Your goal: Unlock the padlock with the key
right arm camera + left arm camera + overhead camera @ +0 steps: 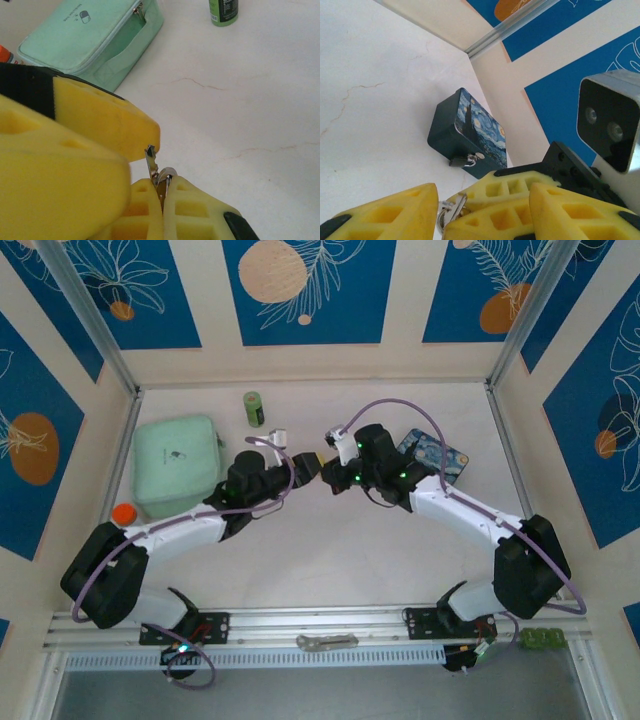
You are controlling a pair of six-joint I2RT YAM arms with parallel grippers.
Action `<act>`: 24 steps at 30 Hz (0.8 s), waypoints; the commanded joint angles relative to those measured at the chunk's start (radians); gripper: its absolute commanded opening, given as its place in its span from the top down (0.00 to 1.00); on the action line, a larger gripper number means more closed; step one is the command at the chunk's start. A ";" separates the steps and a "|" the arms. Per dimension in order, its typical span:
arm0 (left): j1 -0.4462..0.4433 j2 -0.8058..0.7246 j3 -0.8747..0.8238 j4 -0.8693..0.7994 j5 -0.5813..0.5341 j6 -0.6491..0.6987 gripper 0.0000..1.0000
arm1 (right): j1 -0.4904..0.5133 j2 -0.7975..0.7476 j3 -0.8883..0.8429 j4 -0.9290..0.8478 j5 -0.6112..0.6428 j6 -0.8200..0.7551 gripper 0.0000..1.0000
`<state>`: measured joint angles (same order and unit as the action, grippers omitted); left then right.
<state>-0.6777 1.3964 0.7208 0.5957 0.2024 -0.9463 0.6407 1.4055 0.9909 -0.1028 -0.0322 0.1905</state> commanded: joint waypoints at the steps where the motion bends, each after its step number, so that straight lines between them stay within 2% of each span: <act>1: -0.011 0.017 0.027 -0.010 -0.035 -0.029 0.52 | 0.011 -0.040 -0.038 0.065 0.005 -0.022 1.00; 5: -0.011 0.027 0.015 0.020 -0.060 -0.060 0.56 | 0.013 -0.057 -0.074 0.112 -0.011 -0.020 1.00; 19: -0.025 0.038 0.053 -0.067 -0.074 -0.050 0.64 | 0.020 -0.044 -0.080 0.161 -0.011 -0.023 1.00; 24: -0.026 0.044 0.063 -0.076 -0.072 -0.045 0.76 | 0.024 -0.032 -0.066 0.155 -0.012 -0.037 1.00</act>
<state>-0.6907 1.4265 0.7517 0.5381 0.1390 -0.9958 0.6544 1.3693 0.9070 0.0311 -0.0326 0.1791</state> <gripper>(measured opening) 0.265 0.048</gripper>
